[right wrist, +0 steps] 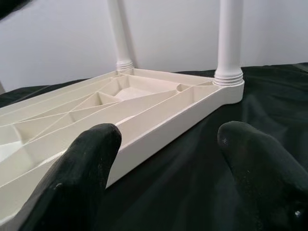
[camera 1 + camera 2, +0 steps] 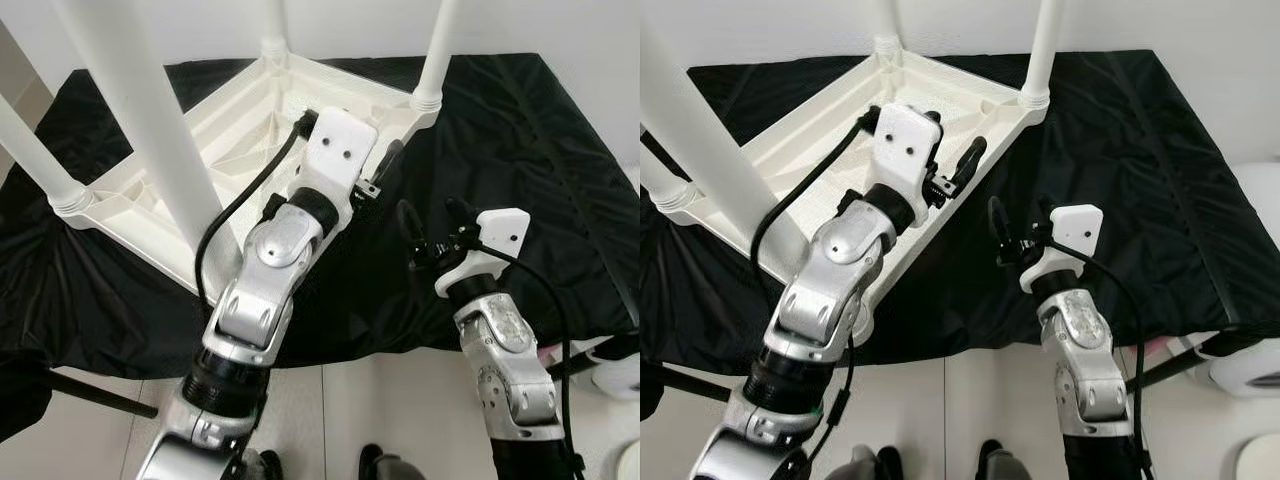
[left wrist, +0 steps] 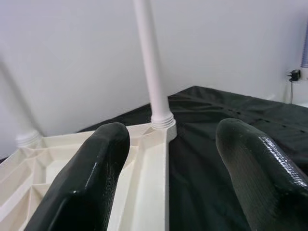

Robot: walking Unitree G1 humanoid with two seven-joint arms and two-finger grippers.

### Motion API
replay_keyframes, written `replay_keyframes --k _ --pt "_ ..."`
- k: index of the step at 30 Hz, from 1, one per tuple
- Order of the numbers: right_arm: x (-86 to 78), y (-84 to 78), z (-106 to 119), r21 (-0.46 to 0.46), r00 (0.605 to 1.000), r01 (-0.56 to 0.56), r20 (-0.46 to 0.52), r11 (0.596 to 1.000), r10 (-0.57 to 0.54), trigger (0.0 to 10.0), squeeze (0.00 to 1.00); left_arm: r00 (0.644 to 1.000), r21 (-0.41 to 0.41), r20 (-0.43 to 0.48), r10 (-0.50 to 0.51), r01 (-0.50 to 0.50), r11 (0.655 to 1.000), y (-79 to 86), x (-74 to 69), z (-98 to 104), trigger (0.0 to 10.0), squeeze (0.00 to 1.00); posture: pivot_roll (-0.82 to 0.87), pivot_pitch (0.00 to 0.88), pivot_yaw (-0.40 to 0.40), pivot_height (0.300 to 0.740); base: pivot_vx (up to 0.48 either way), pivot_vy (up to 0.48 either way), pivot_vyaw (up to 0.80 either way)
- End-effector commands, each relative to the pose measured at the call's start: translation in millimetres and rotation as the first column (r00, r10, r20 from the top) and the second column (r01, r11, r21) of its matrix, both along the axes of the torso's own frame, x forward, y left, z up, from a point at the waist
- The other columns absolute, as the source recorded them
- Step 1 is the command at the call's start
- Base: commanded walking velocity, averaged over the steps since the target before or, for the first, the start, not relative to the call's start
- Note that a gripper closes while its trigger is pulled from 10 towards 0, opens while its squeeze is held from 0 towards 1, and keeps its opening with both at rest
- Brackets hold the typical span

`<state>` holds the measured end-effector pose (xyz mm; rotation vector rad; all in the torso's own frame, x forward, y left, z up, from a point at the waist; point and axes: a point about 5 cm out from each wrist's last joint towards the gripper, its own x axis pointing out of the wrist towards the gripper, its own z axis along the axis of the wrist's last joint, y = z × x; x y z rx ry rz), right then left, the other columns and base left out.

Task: Building children table

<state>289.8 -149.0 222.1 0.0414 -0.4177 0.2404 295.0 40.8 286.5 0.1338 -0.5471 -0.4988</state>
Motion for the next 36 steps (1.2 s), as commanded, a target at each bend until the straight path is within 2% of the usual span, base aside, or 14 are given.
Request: replay_keyframes --k 1,2,7,10,23,24,27,29,36 --pt "1.1 1.6 -2.7 -0.002 1.0 -0.012 -0.004 1.0 0.012 10.0 0.0 0.996 -0.046 0.04 0.08 -0.078 0.996 13.5 -3.1 -0.2 10.0 0.0 -0.07 0.202 0.059 0.74 0.0 0.0 0.0" --pt "3.0 1.8 -3.3 -0.003 1.0 -0.015 -0.006 1.0 0.015 10.0 0.0 0.992 -0.042 0.069 0.106 -0.103 0.994 17.4 -7.2 -3.5 10.0 0.0 -0.07 0.202 0.057 0.74 0.0 0.0 0.0" --pt "5.4 2.1 -4.4 -0.006 1.0 -0.018 -0.008 1.0 0.018 10.0 0.0 0.987 -0.033 0.105 0.12 -0.117 0.993 20.7 -13.5 -7.3 10.0 0.0 -0.07 0.203 0.054 0.74 0.0 0.0 0.0" --pt "11.2 2.8 -7.4 -0.018 0.999 -0.03 -0.016 0.999 0.029 10.0 0.0 0.973 -0.027 0.171 0.152 -0.15 0.988 29.9 -22.4 -10.6 10.0 0.0 -0.06 0.21 0.052 0.74 0.0 0.0 0.0" --pt "24.4 13.9 -9.4 -0.03 0.997 -0.081 -0.018 0.996 0.081 10.0 0.0 0.972 -0.013 0.22 0.083 -0.082 0.997 34.4 -39.6 -11.5 10.0 0.0 -0.05 0.225 0.048 0.74 0.0 0.0 0.0" --pt "27.4 16.6 -9.9 -0.034 0.995 -0.094 -0.018 0.995 0.094 10.0 0.0 0.968 0.003 0.223 0.117 -0.121 0.993 42.2 -43.1 -18.9 10.0 0.0 -0.04 0.226 0.043 0.74 0.0 0.0 0.0" --pt "28.8 17.5 -10.7 -0.037 0.995 -0.101 -0.02 0.994 0.1 10.0 0.0 0.966 0.011 0.224 0.133 -0.139 0.99 46.0 -44.8 -21.7 10.0 0.0 -0.04 0.227 0.039 0.74 0.0 0.0 0.0" --pt "28.8 17.5 -10.7 -0.037 0.995 -0.101 -0.02 0.994 0.1 10.0 0.0 0.966 0.011 0.224 0.133 -0.139 0.99 46.0 -44.8 -21.7 10.0 0.0 -0.04 0.227 0.039 0.74 0.0 0.0 0.0" --pt "41.6 24.5 -16.1 -0.052 0.99 -0.139 -0.036 0.989 0.137 10.0 0.0 0.939 -0.007 0.267 0.215 -0.221 0.975 63.8 -53.3 -19.4 10.0 0.0 -0.02 0.221 0.021 0.74 0.0 0.0 0.0"
